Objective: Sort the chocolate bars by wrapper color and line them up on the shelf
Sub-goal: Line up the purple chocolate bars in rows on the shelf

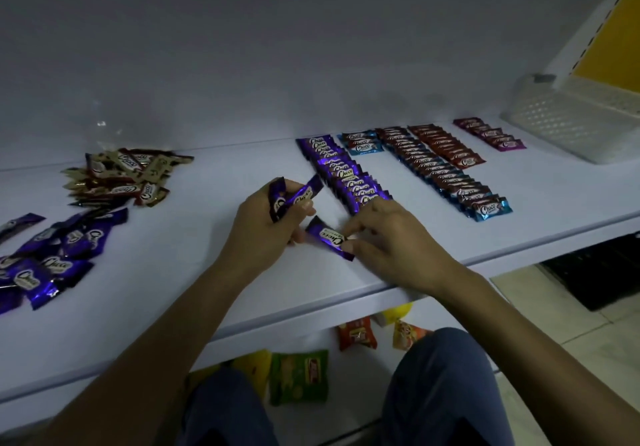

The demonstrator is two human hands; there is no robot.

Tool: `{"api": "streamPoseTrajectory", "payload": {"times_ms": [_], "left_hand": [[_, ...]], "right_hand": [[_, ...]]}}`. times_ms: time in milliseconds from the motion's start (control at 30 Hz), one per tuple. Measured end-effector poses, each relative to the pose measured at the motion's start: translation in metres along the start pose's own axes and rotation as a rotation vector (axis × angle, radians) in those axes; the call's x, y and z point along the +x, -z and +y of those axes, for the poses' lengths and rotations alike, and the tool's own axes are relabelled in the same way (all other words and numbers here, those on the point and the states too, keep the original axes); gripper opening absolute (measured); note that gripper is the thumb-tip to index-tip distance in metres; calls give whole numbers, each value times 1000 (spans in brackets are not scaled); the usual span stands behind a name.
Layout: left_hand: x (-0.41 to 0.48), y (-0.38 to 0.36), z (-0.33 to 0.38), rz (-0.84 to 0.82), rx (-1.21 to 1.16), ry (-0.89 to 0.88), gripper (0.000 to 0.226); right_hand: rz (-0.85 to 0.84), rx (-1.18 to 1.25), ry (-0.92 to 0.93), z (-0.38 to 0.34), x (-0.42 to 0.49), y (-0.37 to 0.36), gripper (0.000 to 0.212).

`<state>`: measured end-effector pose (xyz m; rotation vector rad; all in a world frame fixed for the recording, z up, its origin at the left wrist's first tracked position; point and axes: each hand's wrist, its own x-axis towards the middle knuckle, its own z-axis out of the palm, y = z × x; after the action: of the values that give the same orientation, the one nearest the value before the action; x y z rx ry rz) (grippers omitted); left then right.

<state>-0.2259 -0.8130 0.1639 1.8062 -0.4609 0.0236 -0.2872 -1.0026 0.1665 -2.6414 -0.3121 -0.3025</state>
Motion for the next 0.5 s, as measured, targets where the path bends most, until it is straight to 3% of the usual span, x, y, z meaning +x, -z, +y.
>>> {"api": "streamPoseTrajectory", "payload": {"times_ms": [200, 367, 500], "left_hand": [[-2, -5, 2, -67, 62, -48, 13], [-2, -3, 3, -60, 57, -83, 11], [-1, -19, 14, -123, 119, -94, 19]], "right_hand": [[-4, 358, -203, 2, -10, 18, 8], [75, 634, -326, 5, -14, 28, 16], [-51, 585, -362, 11, -12, 34, 24]]}}
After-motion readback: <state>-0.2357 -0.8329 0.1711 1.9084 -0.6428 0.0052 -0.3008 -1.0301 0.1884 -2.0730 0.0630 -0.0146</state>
